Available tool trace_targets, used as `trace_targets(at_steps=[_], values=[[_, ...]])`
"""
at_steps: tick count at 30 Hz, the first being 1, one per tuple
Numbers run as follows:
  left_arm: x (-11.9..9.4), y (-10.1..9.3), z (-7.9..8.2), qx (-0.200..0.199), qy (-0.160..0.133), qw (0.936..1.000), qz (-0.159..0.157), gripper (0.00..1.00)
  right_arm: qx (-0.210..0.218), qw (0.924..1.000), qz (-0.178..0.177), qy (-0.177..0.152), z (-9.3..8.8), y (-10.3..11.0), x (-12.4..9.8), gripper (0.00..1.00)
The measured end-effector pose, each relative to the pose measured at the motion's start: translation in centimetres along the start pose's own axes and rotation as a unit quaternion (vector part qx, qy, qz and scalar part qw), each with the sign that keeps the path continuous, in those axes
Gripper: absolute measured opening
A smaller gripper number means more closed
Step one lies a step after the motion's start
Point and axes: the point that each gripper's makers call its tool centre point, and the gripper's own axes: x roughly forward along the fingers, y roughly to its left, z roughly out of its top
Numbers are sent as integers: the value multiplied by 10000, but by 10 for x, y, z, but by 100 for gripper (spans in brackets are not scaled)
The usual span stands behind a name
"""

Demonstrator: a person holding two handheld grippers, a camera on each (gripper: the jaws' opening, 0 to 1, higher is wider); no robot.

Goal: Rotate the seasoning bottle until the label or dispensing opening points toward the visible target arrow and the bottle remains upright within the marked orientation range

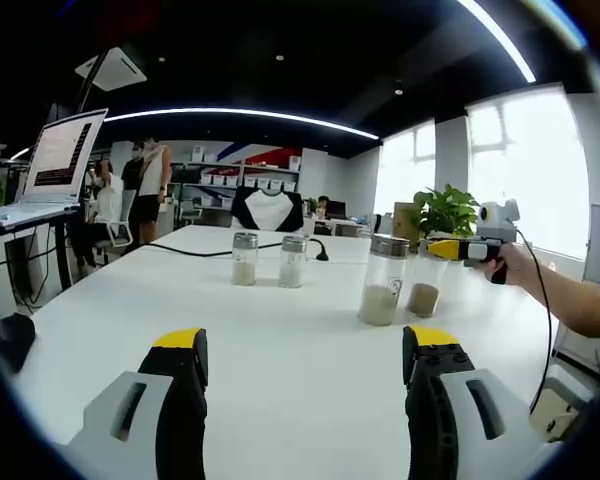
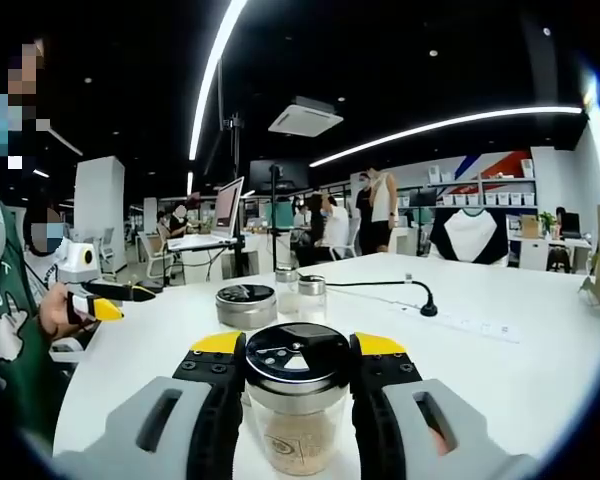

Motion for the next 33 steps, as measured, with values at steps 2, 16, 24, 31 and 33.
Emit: trace_targets(at_steps=[2, 16, 24, 31, 33], values=[[0, 0, 1, -3, -10, 10000, 6, 84, -3, 10000, -25, -3, 0, 0, 0, 40], [0, 0, 0, -7, -9, 10000, -2, 84, 47, 9993, -361, 17, 0, 1, -1, 40], [-1, -1, 1, -19, -8, 10000, -3, 84, 58, 9987, -512, 5, 0, 2, -1, 40], [-1, -4, 1, 35, -5, 10000, -44, 84, 62, 9978, -660, 34, -1, 2, 1, 40], [0, -4, 1, 36, 1, 10000, -40, 84, 59, 9975, -704, 41, -1, 3, 1, 40]])
